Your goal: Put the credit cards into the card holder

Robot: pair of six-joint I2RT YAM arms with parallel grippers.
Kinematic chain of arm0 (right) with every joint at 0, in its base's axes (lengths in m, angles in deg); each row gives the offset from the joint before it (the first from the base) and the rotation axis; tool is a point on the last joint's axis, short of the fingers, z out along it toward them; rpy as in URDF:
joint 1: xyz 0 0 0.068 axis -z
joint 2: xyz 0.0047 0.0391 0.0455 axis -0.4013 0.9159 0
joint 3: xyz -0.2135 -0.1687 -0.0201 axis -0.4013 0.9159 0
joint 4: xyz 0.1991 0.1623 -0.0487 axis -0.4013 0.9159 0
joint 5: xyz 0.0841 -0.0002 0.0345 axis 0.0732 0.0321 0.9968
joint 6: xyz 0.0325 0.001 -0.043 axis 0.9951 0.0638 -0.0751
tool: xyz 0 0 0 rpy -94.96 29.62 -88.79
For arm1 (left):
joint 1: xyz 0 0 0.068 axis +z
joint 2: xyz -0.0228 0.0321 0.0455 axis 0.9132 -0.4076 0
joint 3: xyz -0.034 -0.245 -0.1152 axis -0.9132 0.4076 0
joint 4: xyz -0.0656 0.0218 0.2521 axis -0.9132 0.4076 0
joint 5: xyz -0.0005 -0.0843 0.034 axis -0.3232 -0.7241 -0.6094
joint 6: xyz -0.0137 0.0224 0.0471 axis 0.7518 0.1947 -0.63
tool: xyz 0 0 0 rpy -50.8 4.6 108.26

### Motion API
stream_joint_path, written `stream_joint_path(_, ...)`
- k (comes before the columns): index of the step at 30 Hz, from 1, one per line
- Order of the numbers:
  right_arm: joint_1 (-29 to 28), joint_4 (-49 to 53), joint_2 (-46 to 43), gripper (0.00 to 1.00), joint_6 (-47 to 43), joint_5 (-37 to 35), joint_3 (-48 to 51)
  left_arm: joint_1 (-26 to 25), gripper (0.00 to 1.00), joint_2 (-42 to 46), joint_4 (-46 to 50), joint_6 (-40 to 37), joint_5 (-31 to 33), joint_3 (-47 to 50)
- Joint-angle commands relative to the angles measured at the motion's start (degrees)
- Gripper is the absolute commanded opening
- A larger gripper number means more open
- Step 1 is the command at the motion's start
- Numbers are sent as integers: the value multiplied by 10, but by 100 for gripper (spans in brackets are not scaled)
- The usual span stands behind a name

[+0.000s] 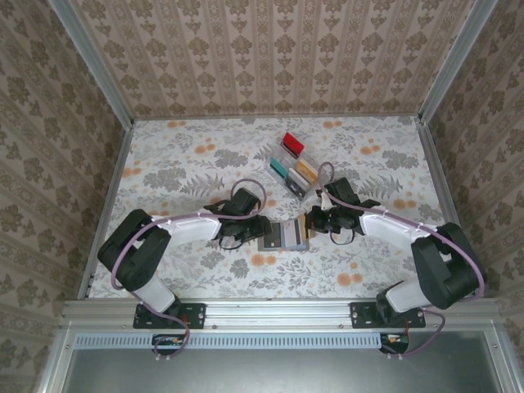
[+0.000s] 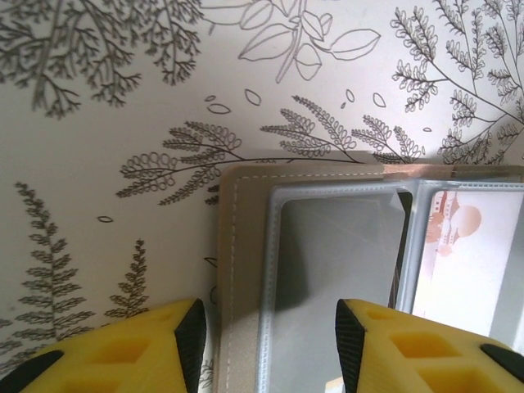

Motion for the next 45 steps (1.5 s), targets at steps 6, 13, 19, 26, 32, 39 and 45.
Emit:
stream_joint_path(6, -14, 11, -34, 6, 30, 48, -32, -10, 50, 6, -24, -2, 4, -4)
stream_joint_path(13, -32, -7, -4, 5, 41, 46, -45, -12, 56, 35, -21, 0, 23, 5)
stream_joint_path(19, -37, -8, 12, 5, 41, 47, -53, -12, 60, 46, -19, 2, 32, 7)
stream_joint_path(26, -39, -2, 26, 5, 36, 55, -57, -12, 64, 54, -17, 1, 42, 9)
stream_joint_path(32, -41, -16, 32, 5, 37, 65, -57, -12, 66, 63, -17, 3, 51, 13)
stream_joint_path(39, -42, 30, 11, 5, 29, -1, -62, -12, 68, 70, -14, 2, 57, 16)
stream_joint_path(45, -30, 141, -52, 3, 9, -145, -77, -12, 68, 71, -8, 3, 61, 18)
